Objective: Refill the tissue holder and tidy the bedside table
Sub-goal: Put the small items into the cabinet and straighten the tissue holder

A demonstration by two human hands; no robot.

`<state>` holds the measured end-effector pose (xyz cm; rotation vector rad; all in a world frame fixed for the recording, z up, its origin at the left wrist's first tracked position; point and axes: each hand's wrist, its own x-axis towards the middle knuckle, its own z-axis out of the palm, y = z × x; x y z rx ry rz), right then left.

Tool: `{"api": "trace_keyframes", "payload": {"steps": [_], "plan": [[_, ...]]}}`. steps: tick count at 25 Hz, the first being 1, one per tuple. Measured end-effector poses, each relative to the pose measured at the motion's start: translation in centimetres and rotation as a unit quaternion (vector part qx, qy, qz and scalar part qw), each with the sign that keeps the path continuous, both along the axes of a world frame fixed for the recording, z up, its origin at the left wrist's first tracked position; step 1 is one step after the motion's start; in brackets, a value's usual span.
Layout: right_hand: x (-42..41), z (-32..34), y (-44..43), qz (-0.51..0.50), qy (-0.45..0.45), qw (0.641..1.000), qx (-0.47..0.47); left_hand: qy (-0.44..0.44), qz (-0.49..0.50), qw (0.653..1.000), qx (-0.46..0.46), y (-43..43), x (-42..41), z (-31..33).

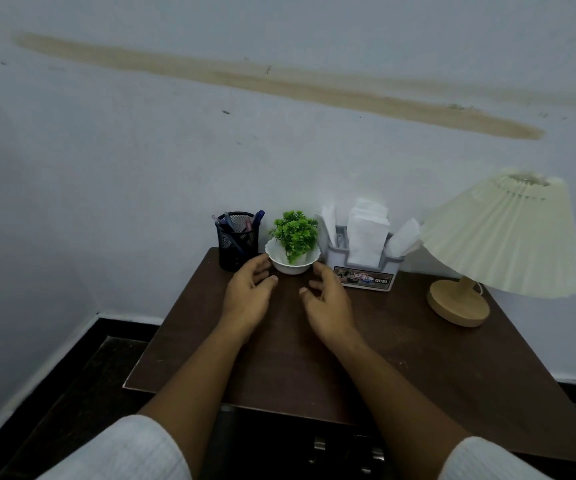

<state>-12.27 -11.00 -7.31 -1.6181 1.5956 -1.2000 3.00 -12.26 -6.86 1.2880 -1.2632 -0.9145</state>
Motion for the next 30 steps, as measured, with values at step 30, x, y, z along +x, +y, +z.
{"api": "trace_keyframes", "payload": {"steps": [30], "plan": [[9.8, -0.1, -3.8, 0.140, 0.273, 0.952, -0.010, -0.191, 0.027, 0.981, -0.005, -2.5, 7.5, 0.0]]}}
